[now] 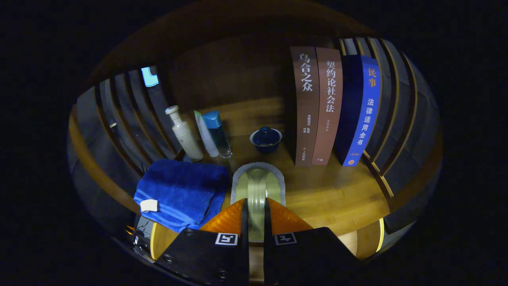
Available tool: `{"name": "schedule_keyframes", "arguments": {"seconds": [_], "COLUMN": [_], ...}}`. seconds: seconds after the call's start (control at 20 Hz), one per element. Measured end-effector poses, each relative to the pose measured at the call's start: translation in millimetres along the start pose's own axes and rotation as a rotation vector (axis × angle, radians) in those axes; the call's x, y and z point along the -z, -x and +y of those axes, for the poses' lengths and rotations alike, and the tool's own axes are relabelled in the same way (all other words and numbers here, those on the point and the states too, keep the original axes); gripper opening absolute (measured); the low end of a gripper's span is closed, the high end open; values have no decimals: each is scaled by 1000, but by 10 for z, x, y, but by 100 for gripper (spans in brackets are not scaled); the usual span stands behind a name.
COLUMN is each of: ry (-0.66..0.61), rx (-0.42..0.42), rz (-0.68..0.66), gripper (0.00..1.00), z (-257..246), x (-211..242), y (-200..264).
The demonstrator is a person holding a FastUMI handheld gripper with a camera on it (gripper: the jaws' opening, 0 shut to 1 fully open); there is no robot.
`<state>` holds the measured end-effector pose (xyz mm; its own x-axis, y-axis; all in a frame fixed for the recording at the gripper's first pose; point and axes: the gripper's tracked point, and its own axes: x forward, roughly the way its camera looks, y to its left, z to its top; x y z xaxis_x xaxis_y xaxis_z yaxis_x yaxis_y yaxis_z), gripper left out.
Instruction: Pull open the drawer, take out the items inside it, and place them on the countertop above the cabinet.
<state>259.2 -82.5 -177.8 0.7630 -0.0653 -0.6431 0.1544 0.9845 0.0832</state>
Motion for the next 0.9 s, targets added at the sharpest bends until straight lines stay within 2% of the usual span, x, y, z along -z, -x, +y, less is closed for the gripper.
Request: {"name": "schedule_keyframes", "arguments": {"seconds": [0.15,0.3,0.35,0.4,0.6,0.75,0.9], "ry": [23,31,34,27,-2,21,53], "rx": [8,24,20,15,22,30,27], "rz": [76,75,83,90,80,30,-45], "gripper": [19,19,22,28,70,100,100], "z": [-36,-54,-43,-37,-60,-45,14], "x": [40,-50,-26,-7,11,-26,-59], "y": [-237,-359,-393,-411,-396,-234,72]}}
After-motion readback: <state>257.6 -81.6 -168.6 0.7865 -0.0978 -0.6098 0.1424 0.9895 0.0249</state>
